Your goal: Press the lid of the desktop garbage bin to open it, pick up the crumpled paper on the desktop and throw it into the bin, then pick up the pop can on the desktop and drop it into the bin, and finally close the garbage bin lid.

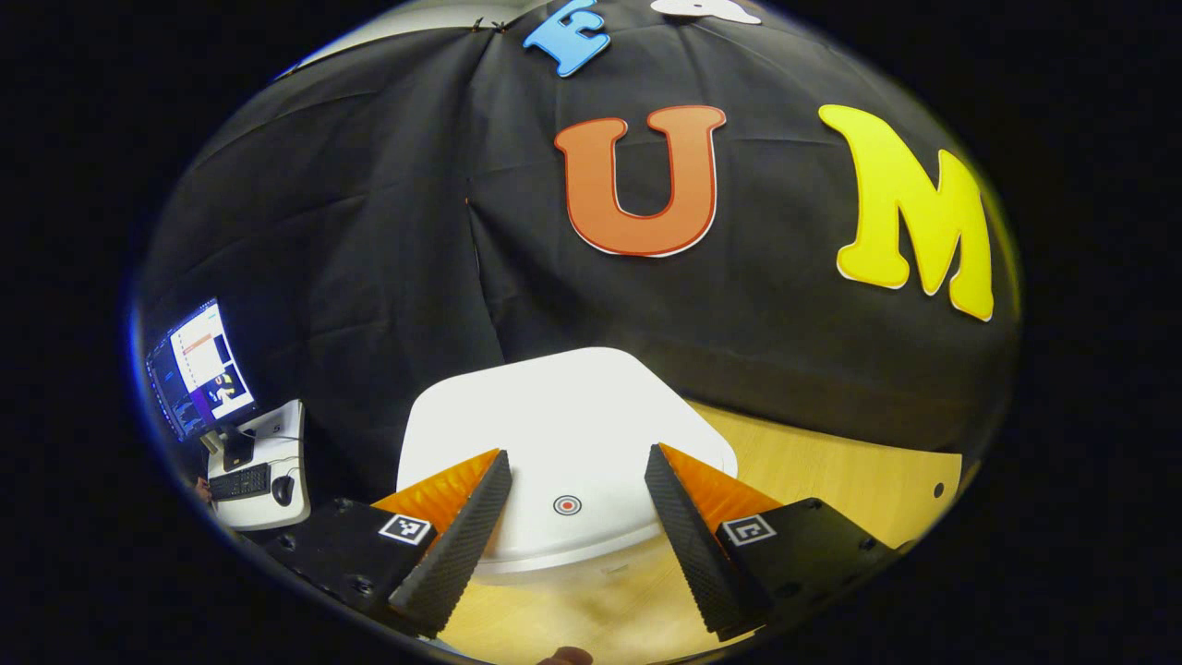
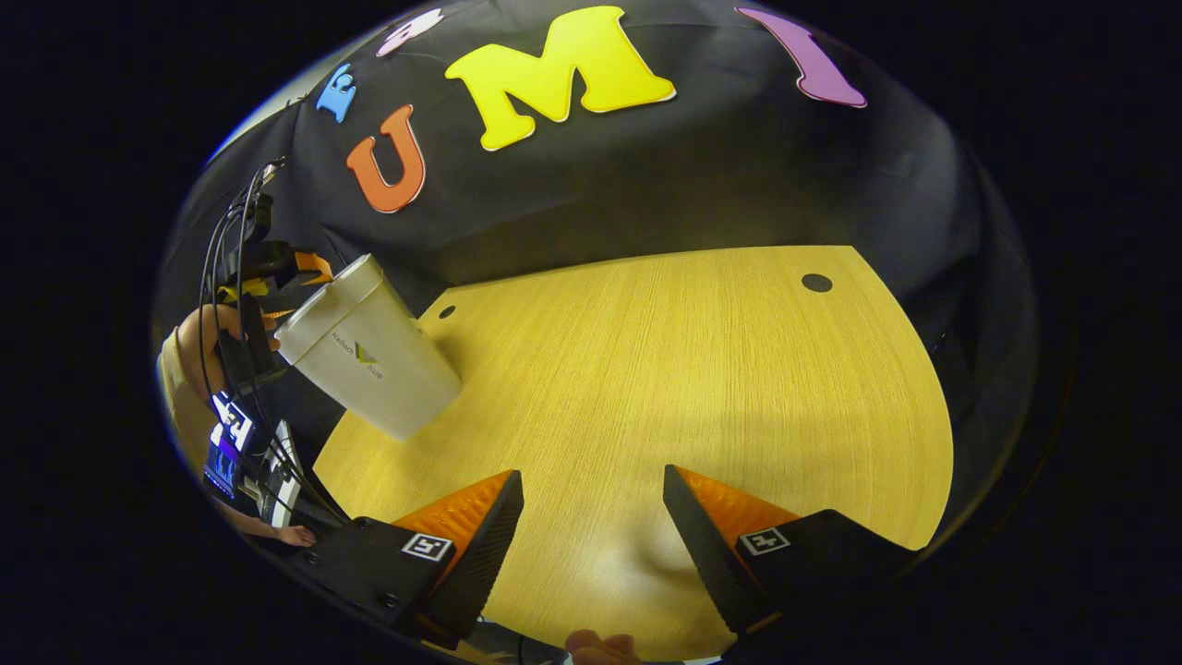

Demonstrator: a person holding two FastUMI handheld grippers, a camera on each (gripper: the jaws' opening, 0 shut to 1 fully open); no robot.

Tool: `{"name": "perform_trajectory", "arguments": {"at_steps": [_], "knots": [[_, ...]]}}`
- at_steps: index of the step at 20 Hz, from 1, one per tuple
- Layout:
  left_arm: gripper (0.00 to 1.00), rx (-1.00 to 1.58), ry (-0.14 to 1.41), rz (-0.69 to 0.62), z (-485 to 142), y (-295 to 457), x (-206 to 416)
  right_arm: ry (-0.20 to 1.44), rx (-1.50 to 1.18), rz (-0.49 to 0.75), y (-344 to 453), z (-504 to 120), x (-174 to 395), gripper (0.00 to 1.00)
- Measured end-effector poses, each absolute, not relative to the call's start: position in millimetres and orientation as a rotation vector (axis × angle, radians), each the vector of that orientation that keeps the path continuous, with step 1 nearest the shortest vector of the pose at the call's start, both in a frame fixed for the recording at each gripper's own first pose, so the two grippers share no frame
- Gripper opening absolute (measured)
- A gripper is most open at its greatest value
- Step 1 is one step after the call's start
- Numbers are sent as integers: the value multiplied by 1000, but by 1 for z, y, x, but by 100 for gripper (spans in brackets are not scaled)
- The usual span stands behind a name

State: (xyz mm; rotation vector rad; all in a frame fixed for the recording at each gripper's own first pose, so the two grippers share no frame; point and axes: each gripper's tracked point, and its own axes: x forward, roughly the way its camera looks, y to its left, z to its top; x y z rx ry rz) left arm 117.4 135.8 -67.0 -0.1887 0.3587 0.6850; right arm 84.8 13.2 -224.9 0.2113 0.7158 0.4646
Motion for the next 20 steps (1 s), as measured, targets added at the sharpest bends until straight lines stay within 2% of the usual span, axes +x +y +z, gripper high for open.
{"name": "perform_trajectory", "arguments": {"at_steps": [5,10,15,20], "knots": [[99,-195,303,678,-68,136,118,726,213,470,14,-239,81,96],[97,-176,266,656,-59,137,120,704,201,448,22,-221,84,96],[98,-125,208,536,-24,123,123,602,178,396,29,-168,100,96],[98,-153,168,364,-5,93,110,482,193,345,41,-109,101,96]]}}
